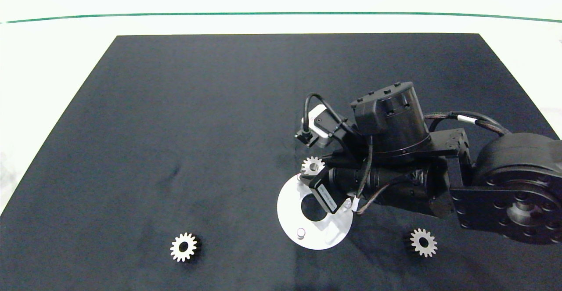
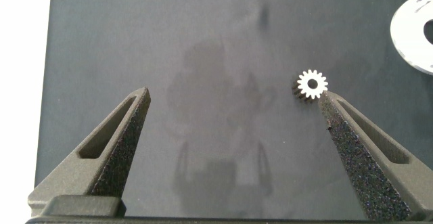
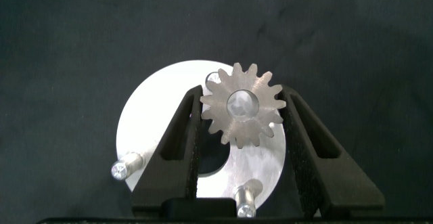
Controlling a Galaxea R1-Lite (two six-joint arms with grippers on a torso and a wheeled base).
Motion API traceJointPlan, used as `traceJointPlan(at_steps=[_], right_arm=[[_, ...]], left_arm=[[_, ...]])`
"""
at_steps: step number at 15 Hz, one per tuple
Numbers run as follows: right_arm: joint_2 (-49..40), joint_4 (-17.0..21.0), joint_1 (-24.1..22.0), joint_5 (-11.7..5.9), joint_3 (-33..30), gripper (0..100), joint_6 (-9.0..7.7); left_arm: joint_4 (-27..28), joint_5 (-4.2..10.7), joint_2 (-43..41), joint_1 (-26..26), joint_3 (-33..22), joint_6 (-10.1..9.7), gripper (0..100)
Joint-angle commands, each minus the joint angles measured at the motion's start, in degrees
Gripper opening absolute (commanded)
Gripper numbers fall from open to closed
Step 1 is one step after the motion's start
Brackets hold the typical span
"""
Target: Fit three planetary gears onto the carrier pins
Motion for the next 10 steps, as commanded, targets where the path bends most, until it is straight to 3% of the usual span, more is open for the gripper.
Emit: traceJointPlan(at_steps=[1, 10], right_arm=[[1.1, 0.2, 0.6, -0.07, -0.7, 19, -0.25], [3.2, 1.1, 1.3, -0.59, -2.9, 19, -0.25]], left_arm=[[0.1, 0.01, -0.2, 0.0, 0.0, 0.03, 100], [0.2, 0.01, -0.7, 0.0, 0.1, 0.03, 100]])
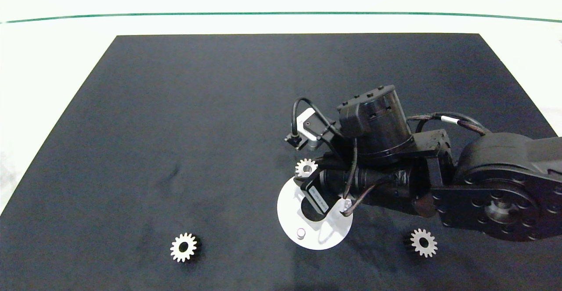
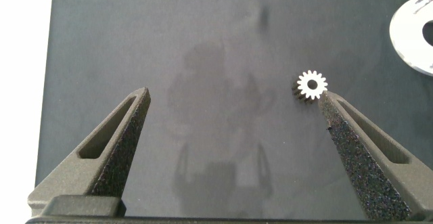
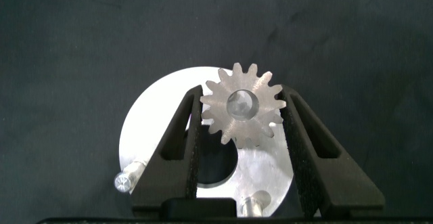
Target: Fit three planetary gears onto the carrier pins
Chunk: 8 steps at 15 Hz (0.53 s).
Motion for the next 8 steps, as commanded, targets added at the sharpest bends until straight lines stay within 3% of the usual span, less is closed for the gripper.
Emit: traceJointPlan(at_steps=[1, 8], right_arm=[[1.0, 0.0, 0.3, -0.08, -0.5, 19, -0.08], [1.9, 0.1, 0.3, -0.61, -0.7, 19, -0.08]], left_arm=[[0.1, 0.01, -0.1, 0.0, 0.0, 0.03, 100], [0.1, -0.07, -0.3, -0.1, 0.1, 0.03, 100]])
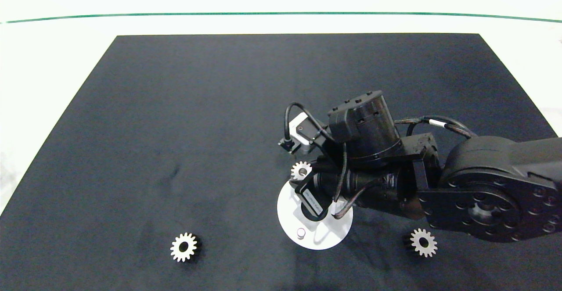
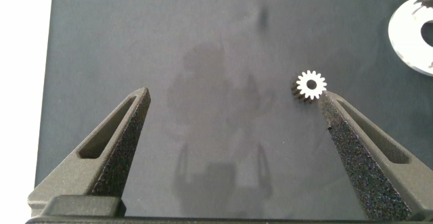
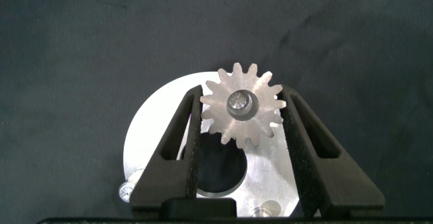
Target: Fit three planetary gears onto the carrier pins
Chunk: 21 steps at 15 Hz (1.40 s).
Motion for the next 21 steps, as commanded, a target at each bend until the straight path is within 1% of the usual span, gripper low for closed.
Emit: traceJointPlan(at_steps=[1, 3, 9, 11, 12, 13, 16, 17, 18, 19, 20, 21], right_arm=[[0.5, 0.1, -0.1, -0.26, 0.0, 19, -0.11], [0.6, 0.1, -0.2, -1.14, 0.0, 19, -0.11], [0.7, 0.2, -0.6, -1.31, -0.2, 19, -0.02], [0.9, 0.2, -0.9, -1.31, -0.2, 19, 0.24], [1.0, 0.2, -1.2, -1.31, -0.2, 100, 0.24], [1.0, 0.2, -1.3, -1.22, -0.2, 100, 0.77], [-1.2, 0.4, -1.2, -1.22, 1.0, 100, 3.50], [-3.1, 1.1, -1.1, -1.22, 1.5, 100, 3.94], [-4.8, 3.1, -0.9, -1.22, 2.0, 100, 4.29], [-6.0, 4.5, -0.8, -1.22, 2.0, 100, 5.17], [-7.4, 4.8, -0.8, -1.22, 2.0, 100, 6.05], [-9.8, 5.0, -0.8, -1.31, 2.4, 100, 6.22]], left_arm=[[0.1, 0.00, -0.3, 0.0, 0.1, 0.03, 100], [0.1, 0.00, -0.4, 0.0, 0.1, 0.03, 100], [0.2, 0.00, -0.8, 0.0, 0.3, 0.03, 100], [0.2, 0.00, -0.9, 0.0, 0.5, 0.03, 100], [0.1, 0.00, -0.9, 0.0, 0.5, 0.03, 100], [0.1, 0.00, -0.9, 0.0, 0.4, 0.03, 100], [0.9, 0.00, -0.8, 0.0, 0.5, 0.38, 100], [1.2, 0.00, -0.8, -0.2, 0.5, 0.38, 100], [1.2, 0.00, -0.8, -0.9, 0.5, 0.38, 100], [1.2, 0.00, -0.8, -1.7, 0.5, 0.38, 100], [1.3, 0.00, -0.8, -2.3, 0.7, 0.65, 100], [3.0, 0.00, -0.9, -3.1, 0.5, 1.44, 100]])
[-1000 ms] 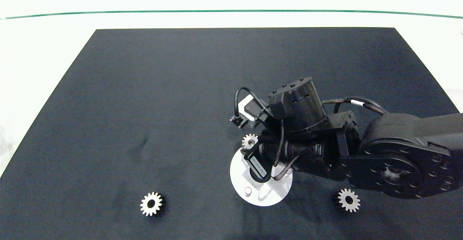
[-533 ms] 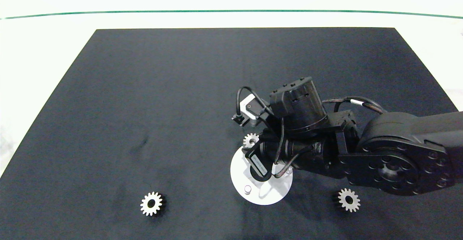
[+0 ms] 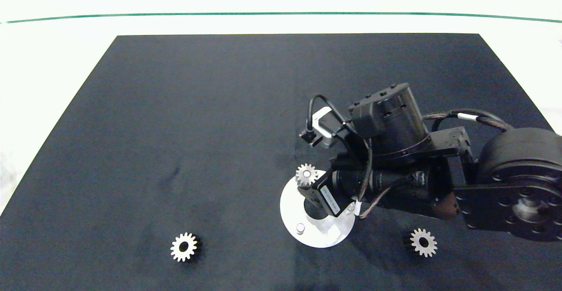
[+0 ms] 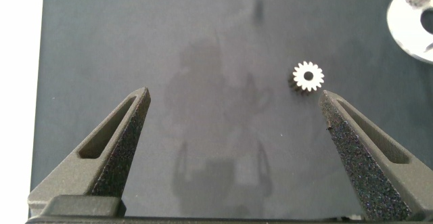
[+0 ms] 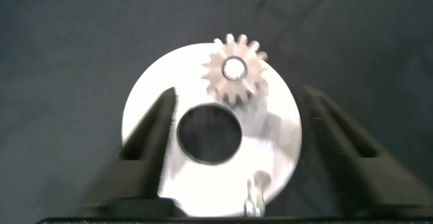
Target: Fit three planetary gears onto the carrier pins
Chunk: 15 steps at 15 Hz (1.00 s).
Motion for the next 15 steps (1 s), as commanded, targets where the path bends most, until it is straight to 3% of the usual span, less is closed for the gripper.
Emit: traceJointPlan(at_steps=[1, 2, 3, 5, 7, 9, 10, 15], right_arm=[[-8.3, 1.8, 0.3, -0.94, 1.8, 100, 0.74], [-11.2, 2.5, 0.3, -2.79, 3.4, 100, 0.65], [-14.2, 2.6, 0.0, -3.49, 5.1, 100, 0.74], [-20.8, 2.6, -2.5, -3.58, 9.3, 100, 0.74], [-25.0, 2.6, -4.5, -3.58, 11.4, 100, 0.83], [-28.3, 3.0, -5.2, -3.67, 11.7, 100, 2.94], [-29.3, 3.2, -5.4, -3.67, 11.7, 100, 3.11], [-34.4, 7.2, -7.3, -3.58, 11.7, 100, 4.61]], left_arm=[[3.6, 0.00, -0.3, -2.7, -0.2, 1.75, 100], [4.5, 0.00, -0.7, -4.1, 0.0, 2.45, 100], [4.8, -0.09, -0.9, -5.9, 0.6, 3.42, 100], [4.8, -0.18, 0.1, -9.1, 1.1, 5.79, 100], [4.6, -0.79, 2.8, -12.1, 1.0, 6.58, 100], [3.9, -0.70, 6.8, -14.9, 1.1, 6.58, 100], [2.9, -0.70, 7.8, -15.4, 1.3, 6.49, 100], [-18.4, -0.88, 17.6, -22.9, 12.7, 6.05, 100]])
